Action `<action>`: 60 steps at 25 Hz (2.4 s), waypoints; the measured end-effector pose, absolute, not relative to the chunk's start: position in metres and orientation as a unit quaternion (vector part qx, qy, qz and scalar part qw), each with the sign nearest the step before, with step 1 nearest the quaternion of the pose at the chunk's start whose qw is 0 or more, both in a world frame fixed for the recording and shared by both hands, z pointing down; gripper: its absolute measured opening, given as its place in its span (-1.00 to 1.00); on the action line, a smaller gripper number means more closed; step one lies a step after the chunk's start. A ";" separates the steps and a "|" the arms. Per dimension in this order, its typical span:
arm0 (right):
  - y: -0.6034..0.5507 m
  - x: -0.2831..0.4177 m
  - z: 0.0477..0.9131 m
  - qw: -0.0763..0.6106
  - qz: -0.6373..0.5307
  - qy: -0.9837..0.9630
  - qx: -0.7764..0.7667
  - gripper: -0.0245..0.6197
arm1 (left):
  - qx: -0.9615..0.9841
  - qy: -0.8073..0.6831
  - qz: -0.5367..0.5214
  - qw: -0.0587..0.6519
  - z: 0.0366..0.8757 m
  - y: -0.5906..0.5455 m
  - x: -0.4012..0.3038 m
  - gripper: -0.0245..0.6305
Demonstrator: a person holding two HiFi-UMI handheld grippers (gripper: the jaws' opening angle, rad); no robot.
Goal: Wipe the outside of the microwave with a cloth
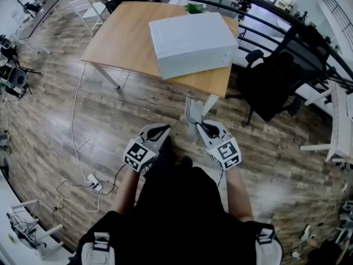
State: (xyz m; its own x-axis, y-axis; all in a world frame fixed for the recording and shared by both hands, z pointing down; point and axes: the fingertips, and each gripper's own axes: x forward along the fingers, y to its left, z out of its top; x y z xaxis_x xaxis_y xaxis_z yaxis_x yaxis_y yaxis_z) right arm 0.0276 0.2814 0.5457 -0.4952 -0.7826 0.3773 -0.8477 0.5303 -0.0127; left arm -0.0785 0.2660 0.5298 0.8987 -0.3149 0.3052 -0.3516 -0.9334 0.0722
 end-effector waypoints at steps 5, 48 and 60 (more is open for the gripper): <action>0.259 0.022 0.545 0.165 0.103 -0.857 0.478 -0.90 | 0.973 -0.172 0.143 0.065 0.527 0.245 -0.086 -0.92; 0.084 -0.029 0.562 0.184 0.112 -0.800 0.560 -0.90 | 0.987 -0.090 0.123 0.053 0.544 0.038 -0.132 -0.92; 0.053 -0.035 0.558 0.198 0.100 -0.810 0.543 -0.90 | 0.982 -0.118 0.125 0.073 0.550 0.019 -0.152 -0.92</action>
State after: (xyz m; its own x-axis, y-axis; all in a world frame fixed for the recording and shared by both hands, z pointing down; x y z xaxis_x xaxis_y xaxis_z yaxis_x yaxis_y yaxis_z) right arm -0.0349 0.0527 0.5582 -0.3320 -0.8405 0.4282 -0.9192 0.3902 0.0532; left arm -0.1516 0.0191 0.5504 0.9410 -0.2126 0.2634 -0.2492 -0.9617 0.1142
